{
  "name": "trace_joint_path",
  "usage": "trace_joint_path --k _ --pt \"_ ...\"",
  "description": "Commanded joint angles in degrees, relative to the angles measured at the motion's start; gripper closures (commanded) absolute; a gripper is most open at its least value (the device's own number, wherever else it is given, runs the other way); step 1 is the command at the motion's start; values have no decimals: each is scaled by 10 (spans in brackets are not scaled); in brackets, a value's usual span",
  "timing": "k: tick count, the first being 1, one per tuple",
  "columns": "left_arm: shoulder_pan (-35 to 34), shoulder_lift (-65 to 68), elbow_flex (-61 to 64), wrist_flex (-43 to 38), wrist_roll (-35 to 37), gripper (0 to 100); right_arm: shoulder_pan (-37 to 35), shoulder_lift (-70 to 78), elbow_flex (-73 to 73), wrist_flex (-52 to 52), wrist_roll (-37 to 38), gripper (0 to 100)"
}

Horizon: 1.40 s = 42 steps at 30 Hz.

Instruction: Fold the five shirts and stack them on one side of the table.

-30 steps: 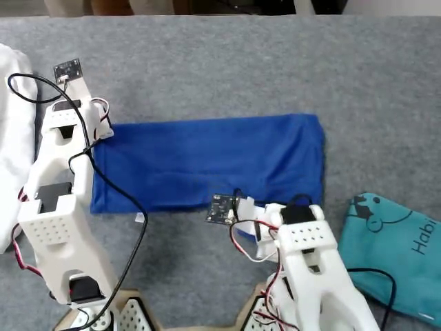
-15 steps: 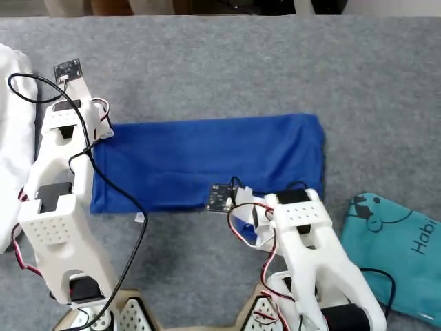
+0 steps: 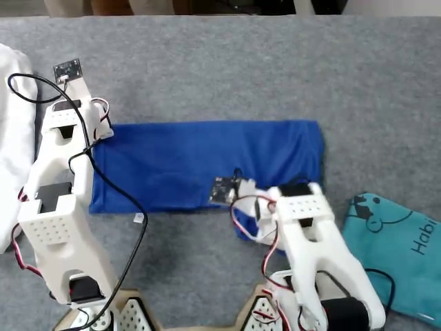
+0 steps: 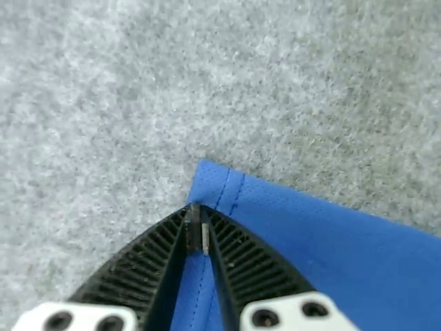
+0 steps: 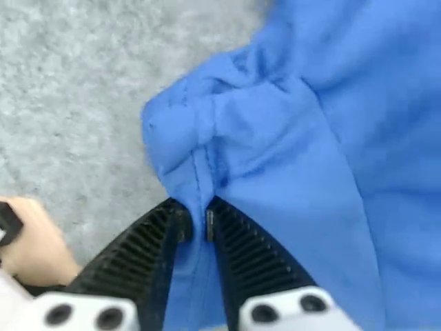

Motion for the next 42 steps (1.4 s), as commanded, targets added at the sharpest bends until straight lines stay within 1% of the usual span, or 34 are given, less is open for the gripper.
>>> trace_joint_path --k 1,3,7,12,17,23,26,31,33,38,40,42 --pt "-11 -28 -1 -4 -4 980 24 3 -93 34 0 993" --pt "-11 -28 -1 -5 -4 980 26 3 -131 56 12 993" --pt "-11 -28 -1 -5 -4 980 25 22 -196 68 17 993" --pt "-11 -28 -1 -5 -4 980 28 133 -305 68 18 993" --pt "-11 -28 -1 -5 -4 980 23 248 -451 110 21 993" --pt "-11 -28 -1 -5 -4 980 23 342 -587 164 75 993" --pt "-10 -28 -1 -6 -4 980 14 382 -627 186 107 993" --pt "-10 -28 -1 -6 -5 980 -1 420 -666 193 135 992" --pt "-10 -28 -1 -7 -5 980 -7 424 -670 193 135 955" --pt "-10 -28 -1 -7 -5 980 -10 423 -672 189 135 748" --pt "-10 -28 -1 -7 -5 980 -8 423 -676 189 133 702" --pt "-10 -28 -1 -7 -5 980 -7 422 -683 192 130 691"
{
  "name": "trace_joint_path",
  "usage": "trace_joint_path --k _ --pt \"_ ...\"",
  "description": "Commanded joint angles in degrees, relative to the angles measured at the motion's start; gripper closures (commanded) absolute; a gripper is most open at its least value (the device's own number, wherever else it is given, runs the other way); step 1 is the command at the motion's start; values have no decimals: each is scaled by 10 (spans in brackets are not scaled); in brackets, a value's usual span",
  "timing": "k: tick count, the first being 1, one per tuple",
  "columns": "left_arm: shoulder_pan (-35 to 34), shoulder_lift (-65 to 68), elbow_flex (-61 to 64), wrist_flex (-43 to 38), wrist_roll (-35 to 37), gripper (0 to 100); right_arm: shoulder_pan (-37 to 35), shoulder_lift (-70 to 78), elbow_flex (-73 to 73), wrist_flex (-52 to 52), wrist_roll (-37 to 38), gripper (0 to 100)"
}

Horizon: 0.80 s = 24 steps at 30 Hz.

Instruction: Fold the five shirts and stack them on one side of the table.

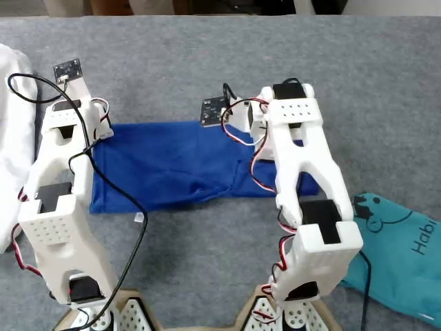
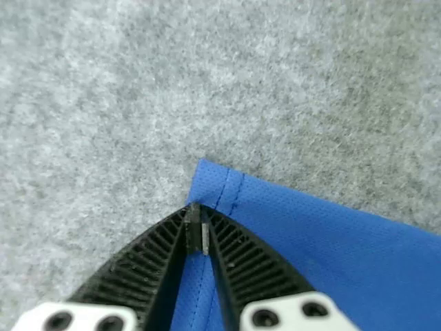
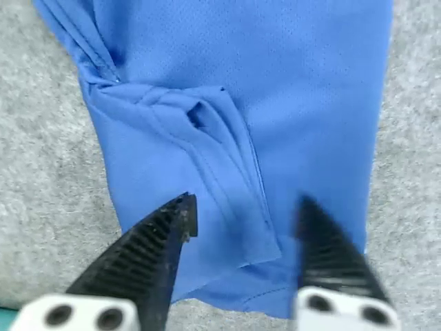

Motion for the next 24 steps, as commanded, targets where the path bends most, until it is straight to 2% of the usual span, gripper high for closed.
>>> trace_joint_path --k 1,7,10,13,15,17,24 --pt "-10 -28 -1 -7 -4 980 -5 -2 -40 2 -7 691" --pt "-10 -28 -2 -8 -4 980 0 -48 -42 28 -29 704" --pt "-10 -28 -2 -8 -4 980 1 -87 -7 41 -33 829" --pt "-10 -28 -2 -8 -4 980 11 -124 43 20 -83 998" --pt "-10 -28 -2 -8 -4 980 12 -140 75 -1 -125 968" --pt "-10 -28 -2 -8 -4 980 1 -152 109 -29 -156 988" --pt "-10 -28 -2 -7 -4 980 -91 -119 155 -108 -230 991"
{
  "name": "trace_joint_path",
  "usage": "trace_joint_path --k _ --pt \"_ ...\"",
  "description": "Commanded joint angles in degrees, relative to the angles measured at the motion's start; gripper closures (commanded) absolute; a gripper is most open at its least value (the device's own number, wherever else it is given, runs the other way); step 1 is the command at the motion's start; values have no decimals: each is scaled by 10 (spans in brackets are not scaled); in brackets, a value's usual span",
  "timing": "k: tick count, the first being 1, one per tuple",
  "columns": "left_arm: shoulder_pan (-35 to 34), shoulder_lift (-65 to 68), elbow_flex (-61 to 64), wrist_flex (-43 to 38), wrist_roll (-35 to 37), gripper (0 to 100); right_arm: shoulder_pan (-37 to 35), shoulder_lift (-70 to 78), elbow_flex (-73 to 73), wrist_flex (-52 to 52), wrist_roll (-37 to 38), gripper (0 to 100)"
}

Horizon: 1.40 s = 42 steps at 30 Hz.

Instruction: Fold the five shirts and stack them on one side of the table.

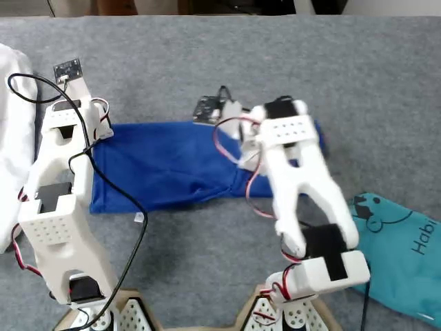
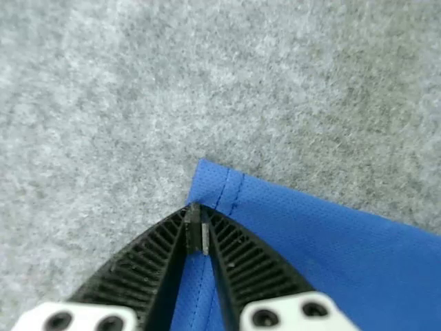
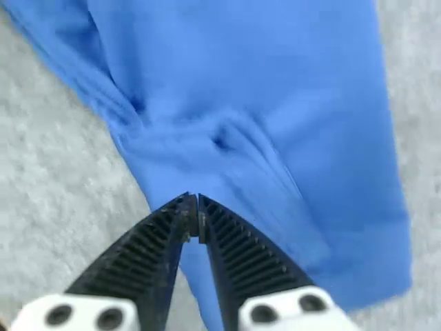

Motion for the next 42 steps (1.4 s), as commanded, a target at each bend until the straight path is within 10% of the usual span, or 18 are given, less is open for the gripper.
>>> trace_joint_path --k 1,12,27,42 --pt "-10 -28 -2 -7 -4 980 -29 17 -2 -41 -30 991" --pt "-10 -28 -2 -6 -4 980 -9 196 -116 -49 -30 992" --pt "-12 -33 -2 -1 0 980 44 7 -216 6 -120 991" --pt "-37 -160 -172 394 -49 979 172 186 -221 -168 -191 991"
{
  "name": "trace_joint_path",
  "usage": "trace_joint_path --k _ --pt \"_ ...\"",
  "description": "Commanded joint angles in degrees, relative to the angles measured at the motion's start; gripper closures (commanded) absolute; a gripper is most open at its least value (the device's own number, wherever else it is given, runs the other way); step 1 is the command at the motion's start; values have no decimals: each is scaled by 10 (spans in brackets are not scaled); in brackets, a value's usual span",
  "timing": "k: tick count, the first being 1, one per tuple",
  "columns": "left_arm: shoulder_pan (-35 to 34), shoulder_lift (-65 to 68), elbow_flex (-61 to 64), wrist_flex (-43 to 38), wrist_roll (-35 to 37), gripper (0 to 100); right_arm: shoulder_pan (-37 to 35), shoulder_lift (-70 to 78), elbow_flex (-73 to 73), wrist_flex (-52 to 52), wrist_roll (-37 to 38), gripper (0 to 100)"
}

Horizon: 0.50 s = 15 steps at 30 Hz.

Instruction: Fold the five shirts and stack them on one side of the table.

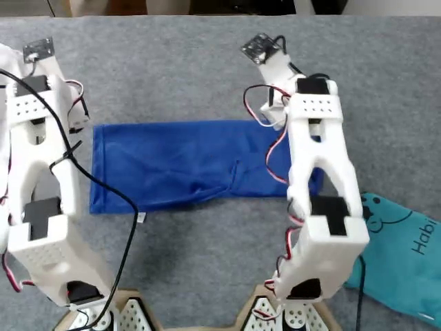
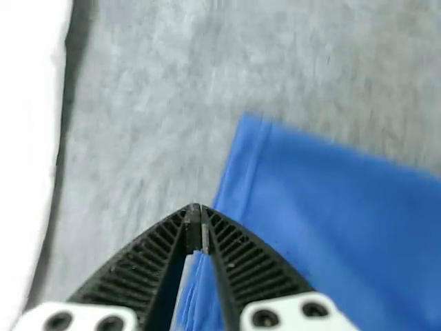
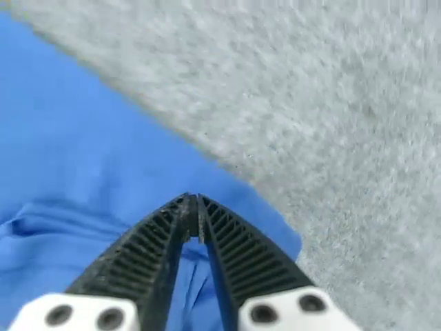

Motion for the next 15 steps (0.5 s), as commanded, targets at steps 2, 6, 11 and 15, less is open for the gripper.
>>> trace_joint_path --k 2,6,11,15 --pt "13 -33 -31 111 -9 977 50 34 -51 -29 -6 991" --pt "40 -26 1 117 5 884 101 37 -77 -31 -6 991" --pt "38 -25 76 63 -16 842 128 38 -76 -47 -2 991" --pt "33 -24 149 7 -55 839 133 38 -76 -47 -2 991"
